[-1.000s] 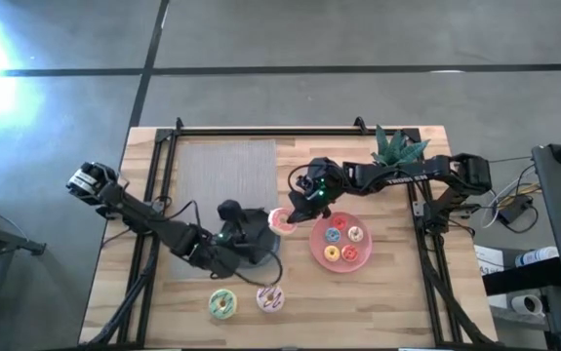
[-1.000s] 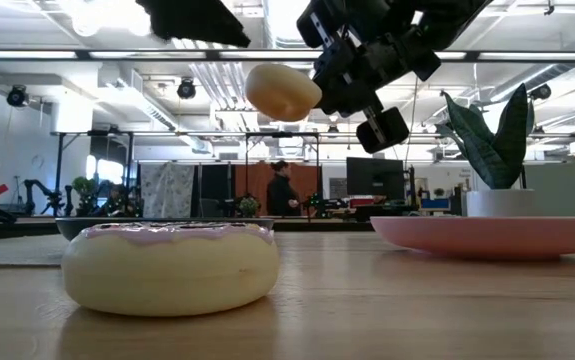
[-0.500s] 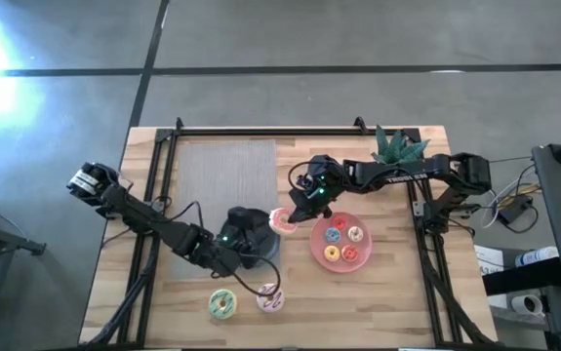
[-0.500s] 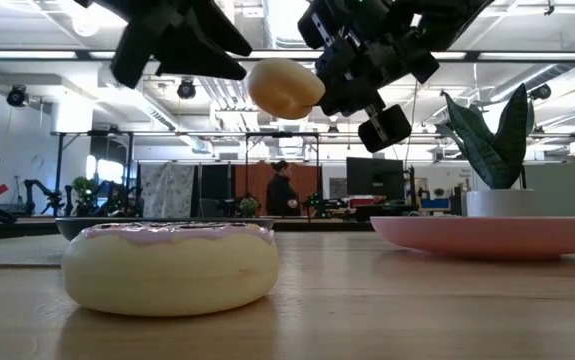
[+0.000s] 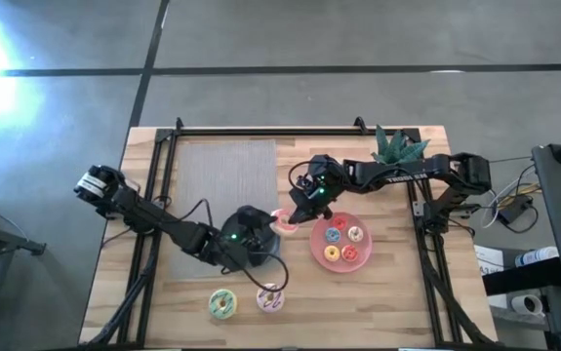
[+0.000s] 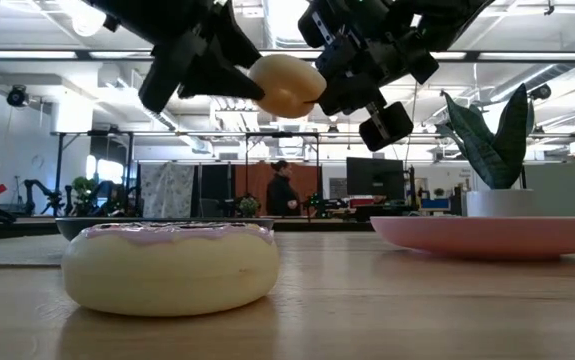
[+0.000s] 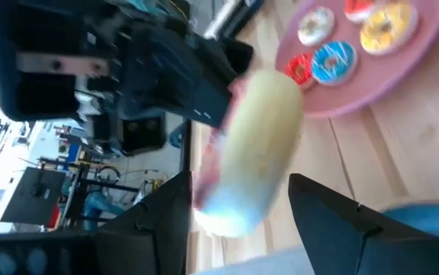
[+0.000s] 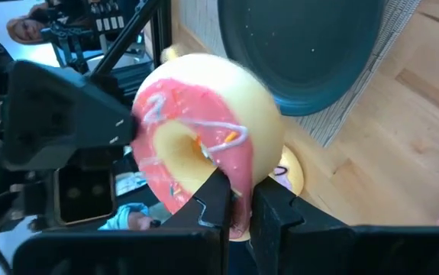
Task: Pick & Place donuts
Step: Put the large pink donut onto the black plate
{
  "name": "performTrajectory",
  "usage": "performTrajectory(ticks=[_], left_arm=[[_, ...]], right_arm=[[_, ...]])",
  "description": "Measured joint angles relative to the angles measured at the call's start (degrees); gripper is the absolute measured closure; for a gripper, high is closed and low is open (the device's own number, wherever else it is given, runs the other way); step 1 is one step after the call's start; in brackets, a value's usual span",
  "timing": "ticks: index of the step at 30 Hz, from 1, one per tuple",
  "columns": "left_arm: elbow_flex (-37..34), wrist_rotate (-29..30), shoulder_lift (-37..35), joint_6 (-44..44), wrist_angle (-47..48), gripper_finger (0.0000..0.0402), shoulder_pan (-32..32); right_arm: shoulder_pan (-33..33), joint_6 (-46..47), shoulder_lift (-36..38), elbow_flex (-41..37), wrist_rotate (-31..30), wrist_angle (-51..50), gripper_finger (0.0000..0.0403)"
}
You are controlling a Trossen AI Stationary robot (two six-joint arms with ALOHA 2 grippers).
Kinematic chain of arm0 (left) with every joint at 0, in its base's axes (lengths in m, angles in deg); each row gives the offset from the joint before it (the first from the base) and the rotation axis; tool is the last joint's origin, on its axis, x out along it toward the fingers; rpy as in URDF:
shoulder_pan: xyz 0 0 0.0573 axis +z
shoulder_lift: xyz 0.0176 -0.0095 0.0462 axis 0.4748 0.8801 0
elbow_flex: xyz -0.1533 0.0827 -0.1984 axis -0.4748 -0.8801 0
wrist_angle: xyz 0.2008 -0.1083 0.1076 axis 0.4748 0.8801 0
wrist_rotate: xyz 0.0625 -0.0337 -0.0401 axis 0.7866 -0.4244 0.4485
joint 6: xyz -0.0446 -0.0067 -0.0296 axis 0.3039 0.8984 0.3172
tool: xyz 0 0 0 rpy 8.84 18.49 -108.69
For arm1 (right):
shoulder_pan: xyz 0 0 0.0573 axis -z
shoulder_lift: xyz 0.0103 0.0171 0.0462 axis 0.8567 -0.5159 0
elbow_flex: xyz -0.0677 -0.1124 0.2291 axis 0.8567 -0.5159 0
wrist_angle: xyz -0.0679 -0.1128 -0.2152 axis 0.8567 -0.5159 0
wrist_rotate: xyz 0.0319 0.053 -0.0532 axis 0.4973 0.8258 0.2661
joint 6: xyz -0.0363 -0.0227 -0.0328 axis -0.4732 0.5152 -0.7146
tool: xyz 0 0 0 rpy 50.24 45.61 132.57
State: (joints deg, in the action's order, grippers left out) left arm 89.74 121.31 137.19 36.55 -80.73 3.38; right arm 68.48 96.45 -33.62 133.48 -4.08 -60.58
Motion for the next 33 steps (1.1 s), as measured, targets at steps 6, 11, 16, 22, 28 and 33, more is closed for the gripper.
performTrajectory(ticks=[6, 11, 16, 22, 28, 33], left_arm=[[0.1, 0.0, 0.0, -1.5, -3.1, 0.0212, 0.4], [0.2, -1.4, 0.7, -1.5, -3.1, 0.0226, 0.8], [0.2, -1.7, 1.0, -1.4, -3.1, 0.0259, 1.1], [0.2, -1.6, 1.0, -0.7, -3.0, 0.0311, 1.4], [-0.1, -1.7, 1.0, 0.8, -2.6, 0.0337, 1.4], [-0.2, -1.7, 1.0, 4.6, 2.2, 0.0339, 1.4]], right_arm=[[0.0, -0.2, 0.0, 0.0, 0.1, 0.1, 0.0378], [0.0, -0.7, 0.0, 0.0, 0.0, 0.1, 0.0378], [0.0, -1.5, 0.0, 0.0, -0.6, 0.1, 0.0378], [0.0, -3.4, 0.0, 0.0, -3.2, 0.1, 0.0372], [0.0, -5.2, 0.2, 0.0, -3.8, 0.2, 0.0318], [0.2, -5.8, 1.0, 0.0, -4.4, 0.2, 0.0255]])
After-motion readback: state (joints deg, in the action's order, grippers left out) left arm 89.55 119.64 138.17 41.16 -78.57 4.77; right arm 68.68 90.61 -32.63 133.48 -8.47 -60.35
